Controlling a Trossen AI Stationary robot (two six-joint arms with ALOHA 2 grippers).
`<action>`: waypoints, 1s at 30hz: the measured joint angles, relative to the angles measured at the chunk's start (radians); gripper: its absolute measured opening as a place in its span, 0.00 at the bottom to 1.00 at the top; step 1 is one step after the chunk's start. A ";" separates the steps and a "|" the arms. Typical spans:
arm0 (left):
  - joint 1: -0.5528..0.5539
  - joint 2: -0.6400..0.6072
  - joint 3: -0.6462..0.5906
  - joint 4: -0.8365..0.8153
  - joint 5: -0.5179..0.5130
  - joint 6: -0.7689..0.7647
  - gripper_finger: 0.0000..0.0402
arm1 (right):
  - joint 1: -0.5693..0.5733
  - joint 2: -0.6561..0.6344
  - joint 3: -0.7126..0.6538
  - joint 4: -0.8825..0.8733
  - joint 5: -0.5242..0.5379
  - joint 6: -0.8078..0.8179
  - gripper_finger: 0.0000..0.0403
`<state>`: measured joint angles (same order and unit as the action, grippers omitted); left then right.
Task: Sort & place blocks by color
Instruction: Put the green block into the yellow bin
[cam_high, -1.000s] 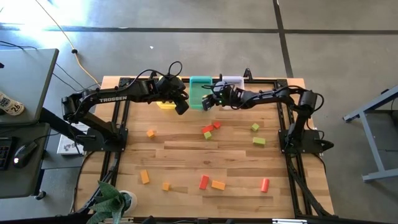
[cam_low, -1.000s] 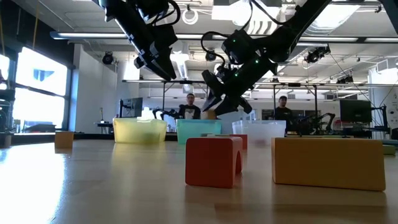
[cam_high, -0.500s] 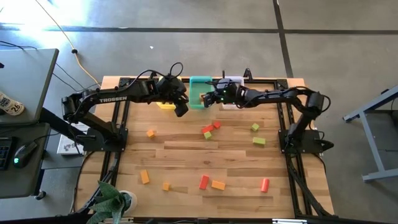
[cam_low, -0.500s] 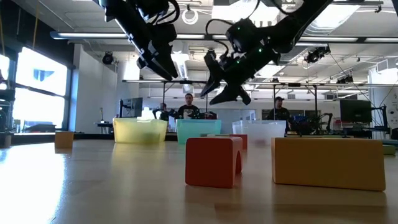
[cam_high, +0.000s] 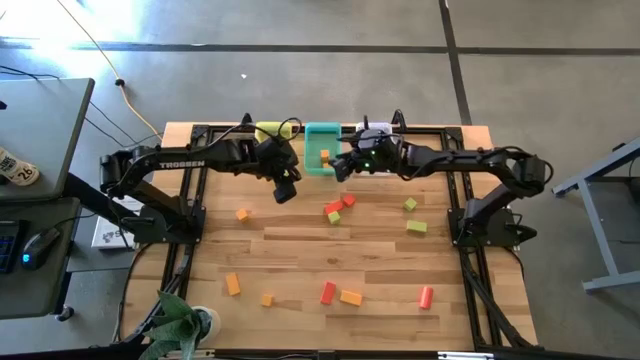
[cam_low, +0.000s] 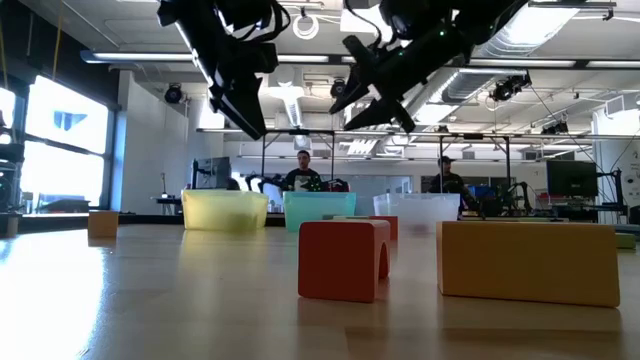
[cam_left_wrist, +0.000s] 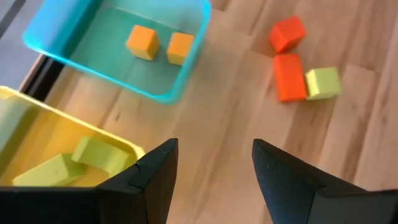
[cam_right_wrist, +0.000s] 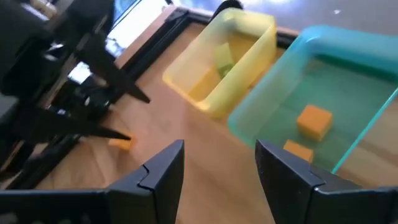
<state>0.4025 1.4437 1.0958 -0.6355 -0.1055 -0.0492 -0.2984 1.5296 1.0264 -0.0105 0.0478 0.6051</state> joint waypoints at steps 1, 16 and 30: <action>-0.011 0.000 0.000 0.001 0.000 0.000 0.48 | 0.009 -0.007 0.000 -0.014 -0.005 0.000 0.46; -0.153 0.000 0.000 0.004 0.017 -0.174 0.48 | 0.122 -0.019 0.000 -0.137 -0.193 -0.248 0.46; -0.264 0.000 0.000 0.004 0.094 -0.465 0.48 | 0.201 0.009 0.000 -0.154 -0.178 -0.812 0.46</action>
<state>0.1387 1.4437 1.0958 -0.6315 -0.0113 -0.5143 -0.0974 1.5382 1.0264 -0.1647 -0.1301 -0.2066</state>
